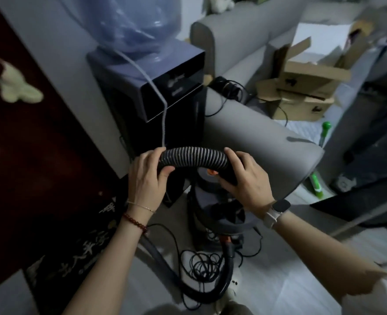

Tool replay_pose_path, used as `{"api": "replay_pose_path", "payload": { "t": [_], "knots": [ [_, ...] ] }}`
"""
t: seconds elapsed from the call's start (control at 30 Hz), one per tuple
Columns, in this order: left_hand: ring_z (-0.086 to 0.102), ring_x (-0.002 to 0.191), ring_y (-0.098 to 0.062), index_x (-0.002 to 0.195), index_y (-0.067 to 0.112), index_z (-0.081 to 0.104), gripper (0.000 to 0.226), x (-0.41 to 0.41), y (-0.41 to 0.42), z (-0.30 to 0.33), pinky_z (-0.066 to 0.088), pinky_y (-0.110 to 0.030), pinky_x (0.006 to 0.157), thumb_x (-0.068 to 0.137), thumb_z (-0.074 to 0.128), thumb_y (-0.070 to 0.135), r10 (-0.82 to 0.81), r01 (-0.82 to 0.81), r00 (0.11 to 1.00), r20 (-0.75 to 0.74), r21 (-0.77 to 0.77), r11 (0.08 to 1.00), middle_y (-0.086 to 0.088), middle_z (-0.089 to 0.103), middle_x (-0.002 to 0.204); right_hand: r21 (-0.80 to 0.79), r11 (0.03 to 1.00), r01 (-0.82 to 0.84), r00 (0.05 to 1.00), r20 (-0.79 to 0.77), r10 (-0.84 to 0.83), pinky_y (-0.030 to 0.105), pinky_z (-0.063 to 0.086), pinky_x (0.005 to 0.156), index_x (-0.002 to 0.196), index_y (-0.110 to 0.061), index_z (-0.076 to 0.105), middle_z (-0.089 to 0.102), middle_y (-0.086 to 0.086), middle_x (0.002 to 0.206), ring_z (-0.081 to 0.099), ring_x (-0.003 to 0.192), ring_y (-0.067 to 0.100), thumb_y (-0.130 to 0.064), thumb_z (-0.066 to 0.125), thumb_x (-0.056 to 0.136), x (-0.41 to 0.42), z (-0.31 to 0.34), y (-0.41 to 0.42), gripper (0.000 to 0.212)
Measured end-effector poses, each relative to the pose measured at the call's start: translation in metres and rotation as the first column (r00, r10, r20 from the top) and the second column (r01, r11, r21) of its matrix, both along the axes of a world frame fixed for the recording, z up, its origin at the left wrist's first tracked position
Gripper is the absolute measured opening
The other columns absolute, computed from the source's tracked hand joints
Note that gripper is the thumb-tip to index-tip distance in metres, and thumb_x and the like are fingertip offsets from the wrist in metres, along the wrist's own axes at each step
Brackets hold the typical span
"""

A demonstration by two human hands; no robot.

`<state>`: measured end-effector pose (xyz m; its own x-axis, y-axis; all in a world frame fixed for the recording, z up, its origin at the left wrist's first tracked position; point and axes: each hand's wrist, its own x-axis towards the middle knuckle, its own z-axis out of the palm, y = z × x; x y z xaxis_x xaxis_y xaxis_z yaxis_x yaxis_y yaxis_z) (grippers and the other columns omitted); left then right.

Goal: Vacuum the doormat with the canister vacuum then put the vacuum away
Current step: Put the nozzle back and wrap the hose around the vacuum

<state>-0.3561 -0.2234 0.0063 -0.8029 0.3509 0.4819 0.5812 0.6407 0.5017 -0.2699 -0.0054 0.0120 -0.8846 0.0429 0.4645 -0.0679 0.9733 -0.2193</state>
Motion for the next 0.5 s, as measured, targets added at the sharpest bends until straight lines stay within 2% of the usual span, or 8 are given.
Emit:
{"api": "replay_pose_path", "payload": {
  "t": [0.1, 0.2, 0.27, 0.33, 0.4, 0.5],
  "knots": [
    [0.045, 0.104, -0.021, 0.123, 0.014, 0.045, 0.049, -0.031, 0.063, 0.007, 0.04, -0.036, 0.087, 0.095, 0.028, 0.051, -0.057, 0.058, 0.998, -0.016, 0.041, 0.997, -0.017, 0.059, 0.112, -0.123, 0.988, 0.096, 0.995, 0.01, -0.095, 0.031, 0.052, 0.056, 0.134, -0.022, 0.036, 0.062, 0.01, 0.102, 0.065, 0.086, 0.027, -0.053, 0.047, 0.079, -0.006, 0.007, 0.047, 0.063],
    [0.047, 0.105, -0.022, 0.121, 0.006, 0.051, 0.057, -0.054, 0.121, -0.002, 0.04, -0.038, 0.088, 0.096, 0.028, 0.051, -0.099, 0.098, 0.993, 0.061, 0.028, 0.995, -0.018, 0.06, 0.112, -0.152, 0.974, 0.167, 0.986, 0.025, -0.165, 0.031, 0.053, 0.056, 0.133, -0.031, 0.038, 0.063, 0.004, 0.101, 0.066, 0.084, 0.022, -0.051, 0.053, 0.077, -0.013, 0.003, 0.097, 0.062],
    [0.049, 0.105, -0.023, 0.119, 0.003, 0.055, 0.06, -0.063, 0.154, -0.016, 0.042, -0.039, 0.087, 0.095, 0.031, 0.051, -0.131, 0.133, 0.984, 0.124, -0.01, 0.991, -0.019, 0.06, 0.111, -0.142, 0.967, 0.209, 0.976, 0.085, -0.199, 0.03, 0.051, 0.054, 0.131, -0.033, 0.04, 0.064, 0.003, 0.098, 0.066, 0.08, 0.022, -0.052, 0.052, 0.075, -0.018, -0.006, 0.132, 0.06],
    [0.056, 0.103, -0.031, 0.117, 0.001, 0.057, 0.055, -0.071, 0.188, -0.034, 0.047, -0.042, 0.086, 0.091, 0.039, 0.046, -0.158, 0.172, 0.969, 0.189, -0.058, 0.983, -0.02, 0.061, 0.11, -0.137, 0.959, 0.25, 0.959, 0.174, -0.225, 0.028, 0.049, 0.051, 0.131, -0.034, 0.039, 0.063, 0.004, 0.096, 0.066, 0.076, 0.024, -0.053, 0.049, 0.074, -0.02, -0.025, 0.164, 0.061],
    [0.06, 0.101, -0.038, 0.116, 0.002, 0.059, 0.053, -0.08, 0.221, -0.054, 0.048, -0.045, 0.086, 0.086, 0.04, 0.042, -0.178, 0.211, 0.953, 0.245, -0.112, 0.971, -0.02, 0.061, 0.11, -0.158, 0.939, 0.305, 0.932, 0.254, -0.259, 0.028, 0.047, 0.05, 0.131, -0.035, 0.036, 0.062, 0.005, 0.096, 0.065, 0.075, 0.026, -0.053, 0.05, 0.074, -0.021, -0.05, 0.191, 0.062],
    [0.056, 0.111, -0.036, 0.121, 0.005, 0.058, 0.06, -0.094, 0.267, -0.084, 0.043, -0.044, 0.093, 0.084, 0.035, 0.046, -0.173, 0.236, 0.936, 0.306, -0.18, 0.955, -0.017, 0.059, 0.119, -0.25, 0.871, 0.422, 0.881, 0.341, -0.329, 0.033, 0.05, 0.06, 0.136, -0.034, 0.038, 0.059, 0.007, 0.105, 0.064, 0.083, 0.029, -0.046, 0.062, 0.078, -0.022, -0.09, 0.217, 0.063]
  ]
}}
